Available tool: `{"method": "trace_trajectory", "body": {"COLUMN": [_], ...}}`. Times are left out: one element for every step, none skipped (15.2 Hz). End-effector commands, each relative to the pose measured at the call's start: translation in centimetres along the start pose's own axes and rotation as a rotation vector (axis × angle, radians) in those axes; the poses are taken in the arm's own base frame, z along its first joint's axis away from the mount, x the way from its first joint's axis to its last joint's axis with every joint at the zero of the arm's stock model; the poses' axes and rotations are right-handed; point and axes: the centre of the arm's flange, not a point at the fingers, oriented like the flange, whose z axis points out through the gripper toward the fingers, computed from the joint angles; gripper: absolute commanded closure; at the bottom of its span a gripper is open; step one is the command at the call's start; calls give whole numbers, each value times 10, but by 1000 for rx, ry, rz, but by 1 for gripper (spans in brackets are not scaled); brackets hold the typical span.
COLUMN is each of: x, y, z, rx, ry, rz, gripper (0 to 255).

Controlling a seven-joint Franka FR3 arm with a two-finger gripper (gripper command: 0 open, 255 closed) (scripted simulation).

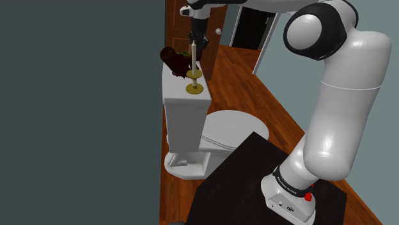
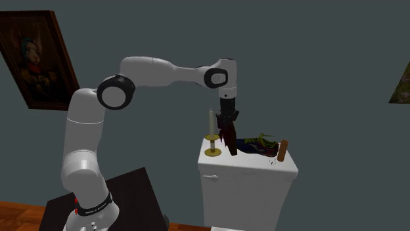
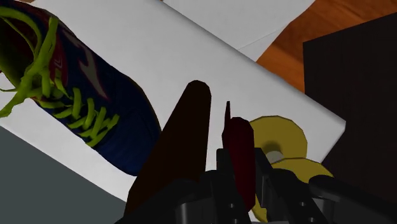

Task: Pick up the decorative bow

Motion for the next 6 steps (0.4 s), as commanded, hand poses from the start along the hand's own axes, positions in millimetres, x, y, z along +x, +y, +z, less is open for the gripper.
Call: {"method": "trace_trajectory", "body": {"x": [-1, -2, -2, -3, -3, -3], "y": [0, 0, 0, 0, 0, 0], "z": [-11, -17, -22, -27, -28, -28], "rx": [0, 0, 0, 0, 0, 0], "ry": [0, 0, 0, 0, 0, 0], "rz": [0, 0, 0, 0, 0, 0], "gripper": [255, 255, 255, 255, 255, 255]}}
